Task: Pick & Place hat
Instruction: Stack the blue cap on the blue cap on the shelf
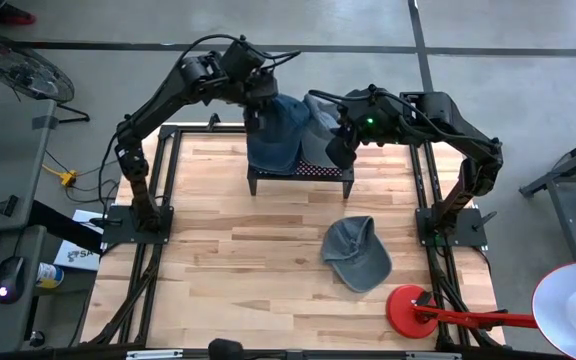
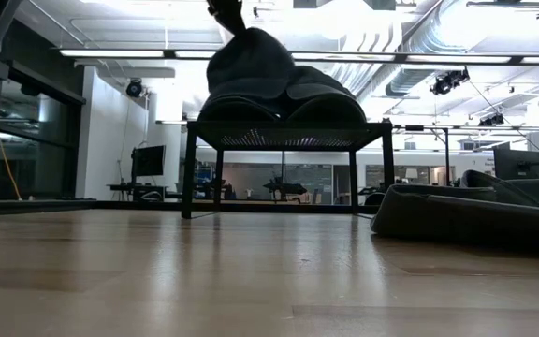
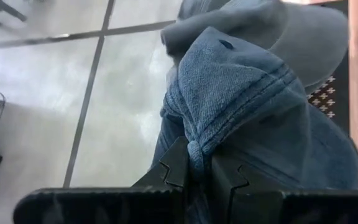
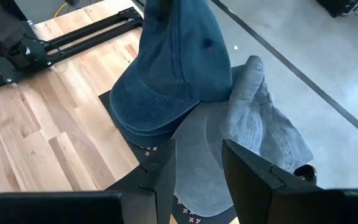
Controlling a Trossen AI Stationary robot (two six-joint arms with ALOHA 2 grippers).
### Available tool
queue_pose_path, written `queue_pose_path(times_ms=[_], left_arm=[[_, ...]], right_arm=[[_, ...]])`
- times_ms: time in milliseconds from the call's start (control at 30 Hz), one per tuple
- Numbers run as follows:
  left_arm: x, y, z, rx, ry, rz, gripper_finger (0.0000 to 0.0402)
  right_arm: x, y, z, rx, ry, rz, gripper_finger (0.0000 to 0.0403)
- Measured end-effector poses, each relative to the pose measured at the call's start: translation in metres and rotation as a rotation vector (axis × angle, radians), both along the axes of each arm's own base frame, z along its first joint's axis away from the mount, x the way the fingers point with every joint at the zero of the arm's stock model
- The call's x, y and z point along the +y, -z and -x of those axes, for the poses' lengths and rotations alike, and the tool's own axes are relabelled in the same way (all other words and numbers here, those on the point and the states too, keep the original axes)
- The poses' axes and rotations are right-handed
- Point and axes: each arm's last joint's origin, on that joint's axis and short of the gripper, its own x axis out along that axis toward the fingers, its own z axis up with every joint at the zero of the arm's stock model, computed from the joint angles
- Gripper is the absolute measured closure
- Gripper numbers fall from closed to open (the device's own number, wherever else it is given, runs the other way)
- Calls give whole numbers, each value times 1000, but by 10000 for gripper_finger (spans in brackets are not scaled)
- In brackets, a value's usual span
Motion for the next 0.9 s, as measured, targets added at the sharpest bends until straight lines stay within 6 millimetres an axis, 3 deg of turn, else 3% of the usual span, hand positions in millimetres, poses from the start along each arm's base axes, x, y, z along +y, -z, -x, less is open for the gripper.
queue_pose_path(times_ms=[367, 700, 900], left_arm=[[24, 7, -5, -55, -60, 40, 379], [30, 26, -18, -27, -68, 140, 373], [31, 27, -19, -34, -63, 146, 358]], right_arm=[[0, 0, 0, -24, 43, -20, 281], [0, 0, 0, -39, 67, -41, 281], [0, 1, 1, -29, 75, -47, 281]])
